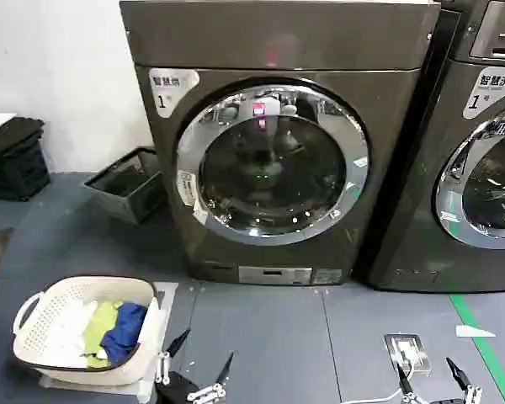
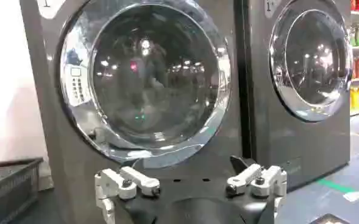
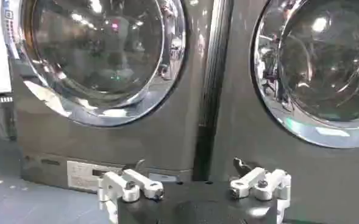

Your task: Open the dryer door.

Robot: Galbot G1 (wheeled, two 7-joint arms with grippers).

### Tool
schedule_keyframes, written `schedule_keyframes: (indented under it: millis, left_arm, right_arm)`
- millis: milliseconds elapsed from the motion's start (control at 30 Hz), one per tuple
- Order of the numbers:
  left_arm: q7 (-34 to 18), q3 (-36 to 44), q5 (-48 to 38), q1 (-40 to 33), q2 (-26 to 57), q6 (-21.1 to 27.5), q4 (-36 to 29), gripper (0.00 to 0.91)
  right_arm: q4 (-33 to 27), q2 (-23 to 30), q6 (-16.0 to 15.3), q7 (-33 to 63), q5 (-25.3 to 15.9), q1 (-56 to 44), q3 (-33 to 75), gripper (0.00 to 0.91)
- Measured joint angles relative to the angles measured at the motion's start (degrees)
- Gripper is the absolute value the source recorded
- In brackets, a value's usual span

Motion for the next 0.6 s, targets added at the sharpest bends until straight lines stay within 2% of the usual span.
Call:
schedule_keyframes:
  millis: [200,600]
  left_arm:
    - [0.04,0.10,-0.01,-0.02,0.09,0.16,0.03,0.907]
    - [0.11,-0.06,0.02,0.04,0.07,0.46,-0.26,0.907]
  right_arm:
    - [0.63,-2.48,-2.27,-0.39,0.43,3.09,-1.19,0.907]
    - [-0.40,-13.65,-7.74,0.37,3.64,13.61,-7.54,0.907]
